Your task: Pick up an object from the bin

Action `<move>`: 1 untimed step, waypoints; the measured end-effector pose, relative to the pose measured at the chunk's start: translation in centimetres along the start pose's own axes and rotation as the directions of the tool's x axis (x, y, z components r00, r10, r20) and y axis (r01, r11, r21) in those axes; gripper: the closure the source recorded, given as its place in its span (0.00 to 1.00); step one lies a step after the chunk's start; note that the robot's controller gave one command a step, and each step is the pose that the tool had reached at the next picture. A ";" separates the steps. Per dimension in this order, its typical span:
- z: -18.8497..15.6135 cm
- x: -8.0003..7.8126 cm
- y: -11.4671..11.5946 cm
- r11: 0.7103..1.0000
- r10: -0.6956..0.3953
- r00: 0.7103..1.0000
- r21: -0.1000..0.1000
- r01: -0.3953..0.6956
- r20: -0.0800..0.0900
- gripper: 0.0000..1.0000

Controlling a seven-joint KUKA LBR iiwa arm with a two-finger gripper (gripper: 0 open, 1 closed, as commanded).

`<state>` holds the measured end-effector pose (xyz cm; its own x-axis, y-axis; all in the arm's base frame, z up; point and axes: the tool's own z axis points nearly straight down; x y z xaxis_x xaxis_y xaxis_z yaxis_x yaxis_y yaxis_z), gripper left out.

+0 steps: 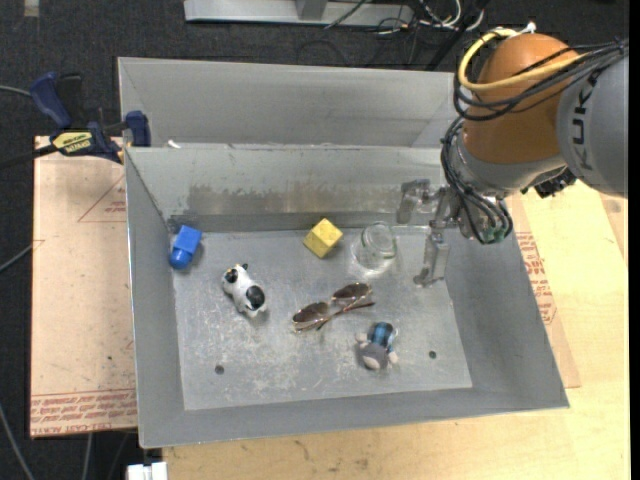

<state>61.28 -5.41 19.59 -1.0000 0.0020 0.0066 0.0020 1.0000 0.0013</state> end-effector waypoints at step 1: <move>-0.5 -0.1 0.0 1.000 -0.001 1.000 0.001 0.001 0.008 0.00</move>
Offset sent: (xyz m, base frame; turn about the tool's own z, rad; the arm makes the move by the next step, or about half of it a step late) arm -0.0205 0.0807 -0.0535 -0.1972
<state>61.43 -5.40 20.10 -1.0000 0.0006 -0.0016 0.0006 1.0000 0.0005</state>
